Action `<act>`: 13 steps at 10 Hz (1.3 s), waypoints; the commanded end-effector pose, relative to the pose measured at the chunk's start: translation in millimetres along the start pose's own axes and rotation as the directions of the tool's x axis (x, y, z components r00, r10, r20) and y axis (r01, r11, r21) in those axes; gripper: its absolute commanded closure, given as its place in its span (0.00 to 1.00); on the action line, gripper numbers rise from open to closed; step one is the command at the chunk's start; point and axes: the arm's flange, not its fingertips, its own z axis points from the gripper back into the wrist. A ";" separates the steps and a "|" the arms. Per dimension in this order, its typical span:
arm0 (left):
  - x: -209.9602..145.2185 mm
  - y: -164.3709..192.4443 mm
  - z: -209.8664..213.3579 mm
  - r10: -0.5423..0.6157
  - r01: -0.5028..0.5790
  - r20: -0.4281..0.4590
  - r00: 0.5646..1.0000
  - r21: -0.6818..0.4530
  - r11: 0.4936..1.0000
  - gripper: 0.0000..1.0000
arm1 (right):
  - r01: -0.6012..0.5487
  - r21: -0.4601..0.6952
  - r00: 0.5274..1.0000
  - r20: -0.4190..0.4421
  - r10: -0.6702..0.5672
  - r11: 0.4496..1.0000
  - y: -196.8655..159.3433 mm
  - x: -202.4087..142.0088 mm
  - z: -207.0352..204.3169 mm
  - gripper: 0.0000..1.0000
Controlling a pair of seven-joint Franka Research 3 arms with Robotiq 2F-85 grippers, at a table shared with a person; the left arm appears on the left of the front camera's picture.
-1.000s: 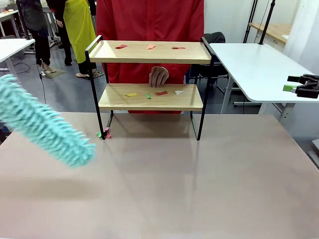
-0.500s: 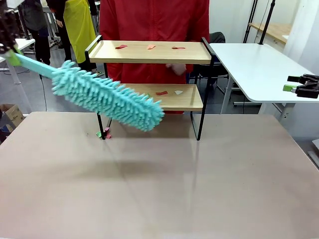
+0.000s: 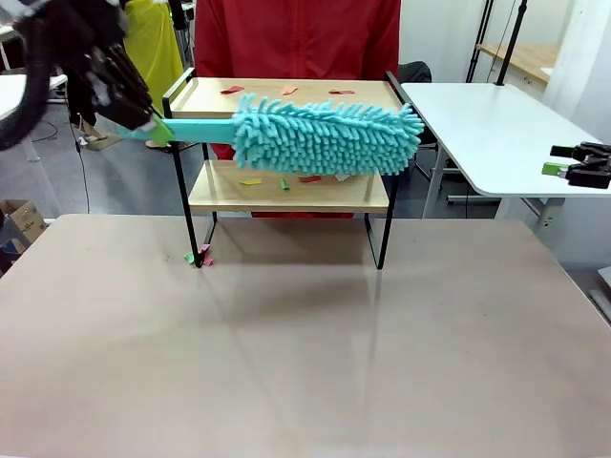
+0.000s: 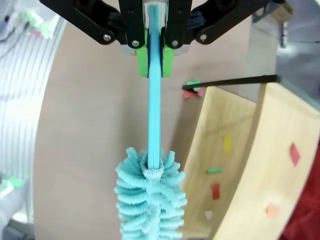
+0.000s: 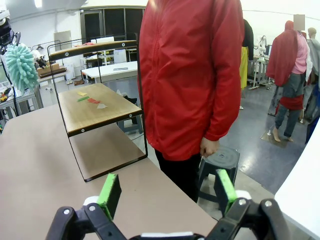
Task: Clean the shelf.
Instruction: Clean the specific section of the Shelf indicated by the human with the Duster.
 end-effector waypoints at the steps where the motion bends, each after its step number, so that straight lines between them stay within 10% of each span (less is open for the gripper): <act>1: -2.0 -28.0 -6.9 0.044 -0.044 0.001 0.999 0.018 0.999 0.87 | 0.012 -0.015 1.000 -0.010 -0.012 1.000 1.1 7.9 -2.5 0.00; 5: 5.6 -29.0 -9.0 0.001 -0.001 -0.009 1.000 -0.021 1.000 0.87 | 0.012 -0.015 1.000 -0.010 -0.012 1.000 1.1 7.9 -2.5 0.00; 13: 61.5 -64.6 -13.3 0.406 -0.377 -0.208 0.890 0.166 0.911 0.87 | 0.012 -0.015 1.000 -0.010 -0.012 1.000 1.1 7.9 -2.5 0.00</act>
